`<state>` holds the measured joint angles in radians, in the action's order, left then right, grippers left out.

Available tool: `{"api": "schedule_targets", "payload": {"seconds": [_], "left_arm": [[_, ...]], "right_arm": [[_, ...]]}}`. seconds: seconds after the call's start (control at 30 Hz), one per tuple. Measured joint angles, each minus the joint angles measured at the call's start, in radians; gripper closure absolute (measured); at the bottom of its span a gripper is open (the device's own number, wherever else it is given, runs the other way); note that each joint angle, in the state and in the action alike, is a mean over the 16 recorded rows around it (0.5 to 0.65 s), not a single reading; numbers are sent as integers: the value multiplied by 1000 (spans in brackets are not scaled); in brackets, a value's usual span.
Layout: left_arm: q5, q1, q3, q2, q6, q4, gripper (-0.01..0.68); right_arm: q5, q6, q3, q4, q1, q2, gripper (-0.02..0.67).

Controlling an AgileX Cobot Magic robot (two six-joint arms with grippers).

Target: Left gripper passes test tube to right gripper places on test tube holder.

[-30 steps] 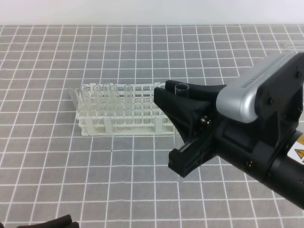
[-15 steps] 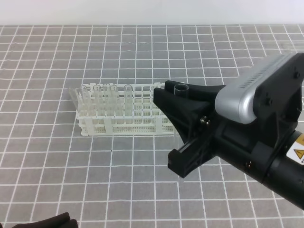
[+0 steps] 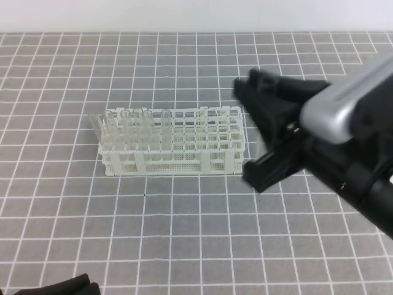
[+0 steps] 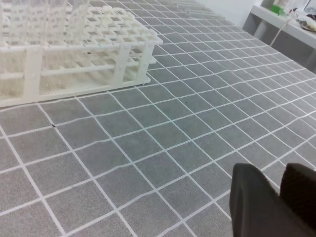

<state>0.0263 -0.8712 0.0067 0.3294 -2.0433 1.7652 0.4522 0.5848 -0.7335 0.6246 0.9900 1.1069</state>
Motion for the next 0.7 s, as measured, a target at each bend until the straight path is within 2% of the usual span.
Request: {"api": "schedule_targets", "payload": {"seconds": [0.37, 0.5, 0.7], "left_arm": [[3, 0, -2, -1, 0, -9, 661], [3, 0, -3, -1, -1, -12, 661], [6, 0, -1, -1, 0, -3, 661]], "right_arm": [[287, -386, 23, -406, -112, 174, 640], [351, -416, -28, -449, -124, 288, 640], [398, -374, -137, -425, -124, 451, 640]]}}
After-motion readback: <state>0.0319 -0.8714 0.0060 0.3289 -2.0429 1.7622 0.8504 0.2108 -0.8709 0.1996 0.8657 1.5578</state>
